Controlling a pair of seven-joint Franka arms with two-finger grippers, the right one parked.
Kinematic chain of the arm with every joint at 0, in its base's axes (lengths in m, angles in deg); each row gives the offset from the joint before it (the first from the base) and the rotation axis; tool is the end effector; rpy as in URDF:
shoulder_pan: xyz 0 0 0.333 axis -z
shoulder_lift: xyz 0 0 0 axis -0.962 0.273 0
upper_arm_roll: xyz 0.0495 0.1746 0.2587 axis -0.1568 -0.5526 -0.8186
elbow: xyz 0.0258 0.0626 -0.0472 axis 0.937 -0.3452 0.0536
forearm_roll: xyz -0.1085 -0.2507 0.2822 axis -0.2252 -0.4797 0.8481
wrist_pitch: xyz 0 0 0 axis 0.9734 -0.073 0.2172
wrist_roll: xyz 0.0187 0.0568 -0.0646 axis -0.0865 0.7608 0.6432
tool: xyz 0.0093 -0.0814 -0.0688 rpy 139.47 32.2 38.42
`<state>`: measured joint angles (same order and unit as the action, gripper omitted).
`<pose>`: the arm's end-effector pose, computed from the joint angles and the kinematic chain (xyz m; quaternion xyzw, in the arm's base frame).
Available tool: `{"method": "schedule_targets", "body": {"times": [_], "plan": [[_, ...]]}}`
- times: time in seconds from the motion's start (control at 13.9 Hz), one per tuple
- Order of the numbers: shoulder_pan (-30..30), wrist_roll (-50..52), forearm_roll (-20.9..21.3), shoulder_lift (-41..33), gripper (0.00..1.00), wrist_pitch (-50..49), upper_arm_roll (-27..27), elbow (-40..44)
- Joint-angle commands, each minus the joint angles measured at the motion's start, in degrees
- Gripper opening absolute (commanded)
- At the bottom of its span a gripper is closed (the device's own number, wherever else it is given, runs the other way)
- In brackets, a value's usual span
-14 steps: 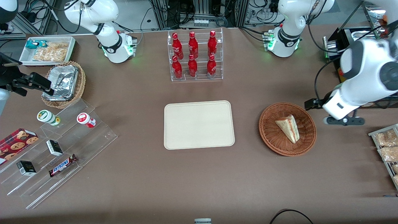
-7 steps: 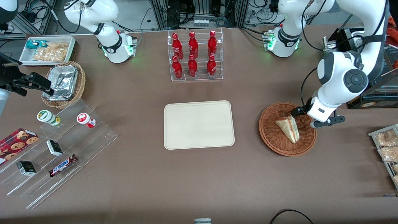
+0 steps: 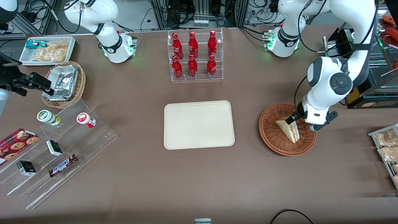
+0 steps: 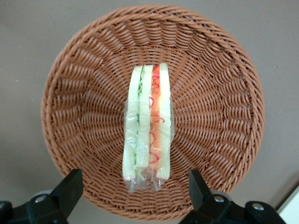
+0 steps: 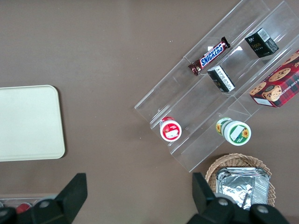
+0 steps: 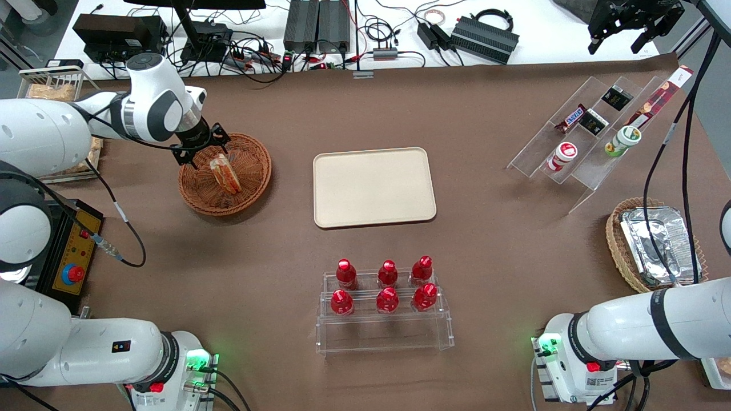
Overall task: Place sandwich from basket to tray
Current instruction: 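Lower the left gripper and close it on the sandwich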
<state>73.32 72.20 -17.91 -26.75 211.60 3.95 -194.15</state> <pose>0.5322 -0.0788 0.3071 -0.9559 -0.2927 0.0227 0.0012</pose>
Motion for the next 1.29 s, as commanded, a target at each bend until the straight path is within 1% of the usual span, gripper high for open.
{"method": "schedule_targets", "body": {"times": [0.0,0.5,0.58,0.72,0.79,0.86,1.01,1.22], "plan": [[0.13,1.87,0.74,2.23,1.00,2.12,0.02,0.07],[0.13,1.96,0.74,7.33,1.00,6.43,0.02,0.07],[0.13,1.87,0.74,7.68,0.88,6.43,0.02,0.16],[0.13,1.35,0.74,7.69,0.20,6.25,0.02,0.25],[0.13,0.99,0.74,7.60,0.12,5.90,0.02,0.51],[0.13,0.82,0.74,7.42,0.09,5.64,0.02,0.77],[0.22,0.82,0.83,6.99,0.08,4.94,0.02,1.65],[0.13,-5.58,0.92,6.28,0.07,-2.24,1.42,5.59]]}}
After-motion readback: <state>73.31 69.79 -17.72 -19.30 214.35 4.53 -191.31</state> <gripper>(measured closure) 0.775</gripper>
